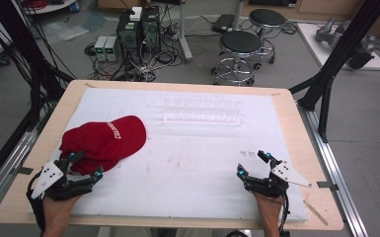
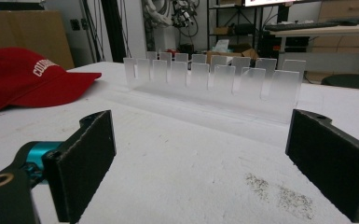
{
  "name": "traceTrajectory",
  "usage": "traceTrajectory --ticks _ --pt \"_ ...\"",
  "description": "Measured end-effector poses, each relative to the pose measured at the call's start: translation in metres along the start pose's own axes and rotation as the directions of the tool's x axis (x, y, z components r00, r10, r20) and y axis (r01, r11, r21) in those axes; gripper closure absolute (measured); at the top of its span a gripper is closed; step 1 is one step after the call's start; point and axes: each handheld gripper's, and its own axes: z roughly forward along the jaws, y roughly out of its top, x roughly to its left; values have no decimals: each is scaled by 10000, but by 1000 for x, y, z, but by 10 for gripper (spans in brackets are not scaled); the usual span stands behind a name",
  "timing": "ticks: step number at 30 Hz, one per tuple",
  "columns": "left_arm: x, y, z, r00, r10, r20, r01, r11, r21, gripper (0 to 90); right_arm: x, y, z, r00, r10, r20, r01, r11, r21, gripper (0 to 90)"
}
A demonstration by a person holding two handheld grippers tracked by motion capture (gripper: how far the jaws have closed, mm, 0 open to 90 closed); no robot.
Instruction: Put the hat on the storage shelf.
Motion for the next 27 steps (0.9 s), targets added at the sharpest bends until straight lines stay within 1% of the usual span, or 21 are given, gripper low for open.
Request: traceTrajectory --ticks 2,4,7,8,10,11,13,14,15,16,17,19,20,22,23,24,25,26,27 --pt "0 2 -1 10000 -9 12 9 10000 -22 142 0 0 0 10000 15 -6 -15 10000 -9 72" --pt "1 9 -5 10000 80 -22 -81 9999 -72 142 0 0 0 10000 34 -5 -34 10000 -13 72" --pt "3 13 -8 9999 114 -34 -114 9999 -54 141 0 0 0 10000 5 -3 -5 10000 -8 73" --pt "7 18 -10 9998 198 -94 -197 9998 72 139 0 0 0 10000 1 -4 -1 10000 -8 73" --pt "9 19 -12 9996 230 -133 -229 9997 109 135 0 0 0 10000 -8 -4 8 10000 -8 73" --pt "13 21 -14 9998 182 -129 -181 9998 109 135 0 0 0 10000 -53 -11 53 10000 -14 73" --pt "19 24 -18 9999 -37 -144 39 9999 117 134 2 0 0 10000 -22 24 22 10000 16 73" --pt "24 27 -22 9997 -139 -209 142 9997 185 134 2 0 0 10000 -50 24 50 10000 9 73" --pt "24 27 -22 9997 -139 -209 142 9997 185 132 1 0 0 10000 -94 7 94 10000 -3 73" --pt "30 30 -24 9995 -147 -281 158 9990 415 129 2 0 0 10000 -50 25 50 10000 10 73" --pt "30 30 -24 9995 -147 -281 158 9990 415 127 2 0 0 10000 -93 11 93 10000 -2 73" --pt "35 33 -26 9991 -193 -375 217 9976 660 127 2 0 0 9999 -115 7 115 9999 -1 73" --pt "41 37 -26 9991 -258 -351 292 9945 1002 127 1 0 0 9999 -124 17 124 9999 6 73" --pt "47 41 -24 9994 -198 -298 237 9903 1369 127 1 0 0 9999 -122 9 122 9999 19 73" --pt "49 43 -24 9996 -131 -250 167 9886 1496 127 1 0 0 9999 -120 11 120 9999 18 73" --pt "49 43 -24 9996 -131 -250 167 9886 1496 128 1 0 0 9999 -120 11 120 9999 18 73" --pt "54 46 -22 9999 -94 -115 113 9840 1777 129 2 0 0 9999 -127 28 127 9999 30 73" --pt "56 48 -21 9999 -54 -117 75 9815 1911 129 2 0 0 9999 -127 36 127 9999 29 73" --pt "56 48 -21 9999 -54 -117 75 9815 1911 129 2 0 0 9999 -133 42 133 9999 30 73"
